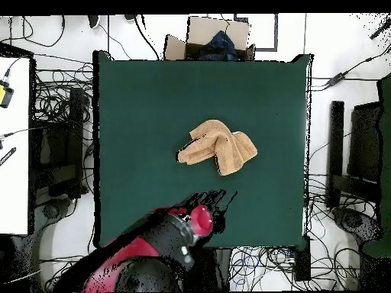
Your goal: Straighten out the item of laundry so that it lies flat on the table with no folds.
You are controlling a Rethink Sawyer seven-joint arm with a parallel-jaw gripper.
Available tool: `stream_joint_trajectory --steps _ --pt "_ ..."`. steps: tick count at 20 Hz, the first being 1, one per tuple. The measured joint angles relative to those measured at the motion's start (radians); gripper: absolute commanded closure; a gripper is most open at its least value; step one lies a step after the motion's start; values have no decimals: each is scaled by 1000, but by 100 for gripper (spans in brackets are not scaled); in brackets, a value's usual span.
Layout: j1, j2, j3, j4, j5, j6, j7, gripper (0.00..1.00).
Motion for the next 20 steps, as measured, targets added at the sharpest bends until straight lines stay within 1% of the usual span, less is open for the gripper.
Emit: stream_joint_trajectory --steps 2,4,5,6,7,9,10,12,14,18,20 --pt "-12 -20 0 -23 97 3 -117 0" --pt "-17 -55 0 -66 259 14 -335 0" --pt "-16 -62 0 -75 296 17 -383 0" --pt "-14 -73 0 -91 352 22 -457 0" --pt "-7 -90 0 -119 447 34 -569 0" --pt "-1 -96 0 -139 496 47 -618 0" --pt "4 -99 0 -164 538 68 -641 0" --pt "5 -97 0 -194 576 104 -640 0" --pt "5 -94 1 -216 593 136 -637 0" --pt "9 -78 1 -298 638 270 -630 0" --pt "10 -73 1 -318 652 298 -630 0"
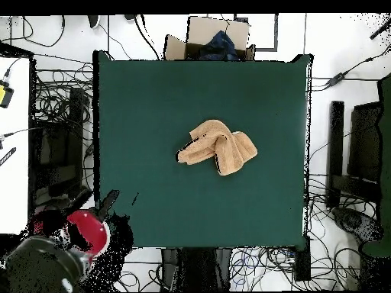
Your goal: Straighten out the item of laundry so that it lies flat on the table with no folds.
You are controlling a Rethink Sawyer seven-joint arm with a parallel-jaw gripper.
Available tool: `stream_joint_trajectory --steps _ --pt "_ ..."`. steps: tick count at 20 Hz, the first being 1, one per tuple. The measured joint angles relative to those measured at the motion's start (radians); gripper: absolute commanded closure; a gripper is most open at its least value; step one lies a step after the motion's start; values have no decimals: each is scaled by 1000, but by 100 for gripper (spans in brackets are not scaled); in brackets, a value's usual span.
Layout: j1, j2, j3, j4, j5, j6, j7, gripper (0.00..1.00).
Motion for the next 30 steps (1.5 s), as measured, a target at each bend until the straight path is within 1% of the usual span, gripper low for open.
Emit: stream_joint_trajectory --steps 5,6,12,16,26,30 --pt "-1 23 0 -56 31 46 0 0" --pt "-1 37 0 -83 39 60 0 0" --pt "-2 72 0 -145 51 96 0 0" --pt "-10 105 0 -209 67 161 0 0" --pt "-29 128 0 -282 95 259 0 0" --pt "-43 128 0 -297 120 261 0 0"
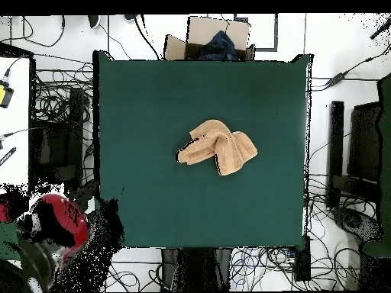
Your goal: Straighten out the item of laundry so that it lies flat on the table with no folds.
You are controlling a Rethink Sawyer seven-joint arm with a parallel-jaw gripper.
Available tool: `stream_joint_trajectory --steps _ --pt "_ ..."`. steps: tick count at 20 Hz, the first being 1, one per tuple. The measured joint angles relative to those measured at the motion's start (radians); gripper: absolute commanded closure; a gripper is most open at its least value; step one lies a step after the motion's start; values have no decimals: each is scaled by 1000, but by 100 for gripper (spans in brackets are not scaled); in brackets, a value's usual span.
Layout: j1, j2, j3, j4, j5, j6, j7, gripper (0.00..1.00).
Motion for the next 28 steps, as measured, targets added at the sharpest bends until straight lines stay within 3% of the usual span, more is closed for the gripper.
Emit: stream_joint_trajectory --steps 22,25,28 --pt "-14 1 0 -37 -4 -1 0 0" --pt "-13 -6 0 -36 -54 -23 0 0" --pt "-4 -34 -1 -13 -242 -139 0 0"
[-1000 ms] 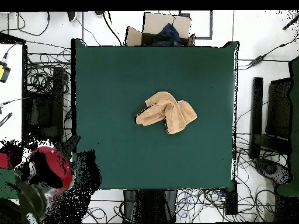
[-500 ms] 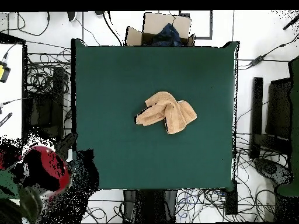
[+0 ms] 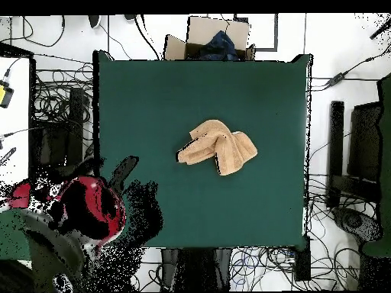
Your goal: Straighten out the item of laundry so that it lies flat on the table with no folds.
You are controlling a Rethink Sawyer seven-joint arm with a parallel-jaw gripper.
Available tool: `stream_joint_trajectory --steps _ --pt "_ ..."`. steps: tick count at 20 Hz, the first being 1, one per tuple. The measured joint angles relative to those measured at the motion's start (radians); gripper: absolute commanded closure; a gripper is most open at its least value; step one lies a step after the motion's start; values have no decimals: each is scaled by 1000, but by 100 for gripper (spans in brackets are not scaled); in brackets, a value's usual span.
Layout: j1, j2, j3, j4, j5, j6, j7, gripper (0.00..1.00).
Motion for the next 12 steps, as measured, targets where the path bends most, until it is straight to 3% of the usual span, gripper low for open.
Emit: stream_joint_trajectory --steps 9,12 --pt "61 -71 -32 142 -694 -579 41 0" --pt "113 -81 -34 199 -1018 -673 162 0"
